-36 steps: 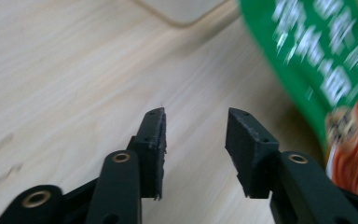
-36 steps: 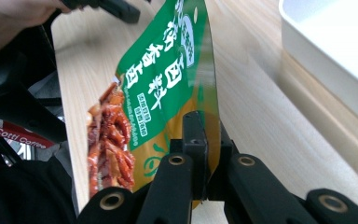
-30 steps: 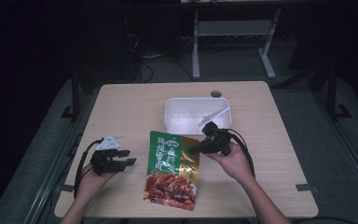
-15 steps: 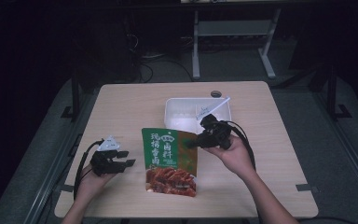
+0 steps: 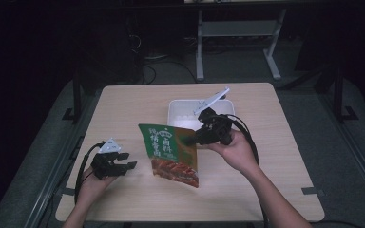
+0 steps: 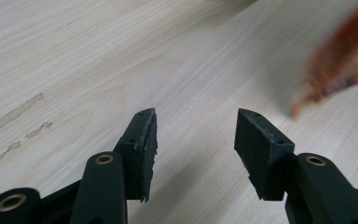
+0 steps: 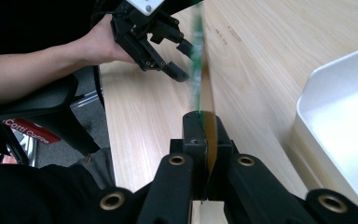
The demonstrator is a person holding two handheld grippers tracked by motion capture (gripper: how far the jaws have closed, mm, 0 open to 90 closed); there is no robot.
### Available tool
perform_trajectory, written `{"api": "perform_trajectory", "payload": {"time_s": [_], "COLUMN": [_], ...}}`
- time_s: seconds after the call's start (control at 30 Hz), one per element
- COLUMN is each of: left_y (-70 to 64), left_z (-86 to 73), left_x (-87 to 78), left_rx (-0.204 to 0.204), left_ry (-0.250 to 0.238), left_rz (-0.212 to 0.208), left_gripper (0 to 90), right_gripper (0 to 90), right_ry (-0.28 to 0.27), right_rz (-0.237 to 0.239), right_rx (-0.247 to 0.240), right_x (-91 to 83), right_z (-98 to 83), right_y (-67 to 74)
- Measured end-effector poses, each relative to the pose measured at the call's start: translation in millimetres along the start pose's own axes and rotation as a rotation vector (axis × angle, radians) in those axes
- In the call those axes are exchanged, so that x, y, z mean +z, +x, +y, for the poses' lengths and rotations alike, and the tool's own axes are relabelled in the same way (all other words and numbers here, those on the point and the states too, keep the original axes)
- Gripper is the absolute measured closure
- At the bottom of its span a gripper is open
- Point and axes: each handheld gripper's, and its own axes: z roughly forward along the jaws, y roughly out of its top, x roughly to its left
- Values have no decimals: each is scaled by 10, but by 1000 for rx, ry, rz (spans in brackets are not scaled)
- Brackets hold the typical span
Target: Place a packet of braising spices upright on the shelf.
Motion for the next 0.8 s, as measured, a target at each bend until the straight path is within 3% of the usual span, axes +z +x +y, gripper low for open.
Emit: {"api": "perform_trajectory", "payload": {"time_s": [0.23, 0.47, 0.8], "left_y": [5, 7, 9], "left_z": [-2, -4, -4], "left_x": [1, 4, 13], "left_rx": [1, 1, 5], "left_ry": [2, 4, 8], "left_rz": [3, 7, 14], "left_gripper": [480, 471, 451], "right_gripper": [900, 900, 900], "right_ry": [-2, -44, -84], "right_rz": [-38, -84, -165], "right_rx": [-5, 40, 53], "right_x": [-84, -303, -531], "right_z": [144, 313, 516], "right_y": [22, -66, -148]}}
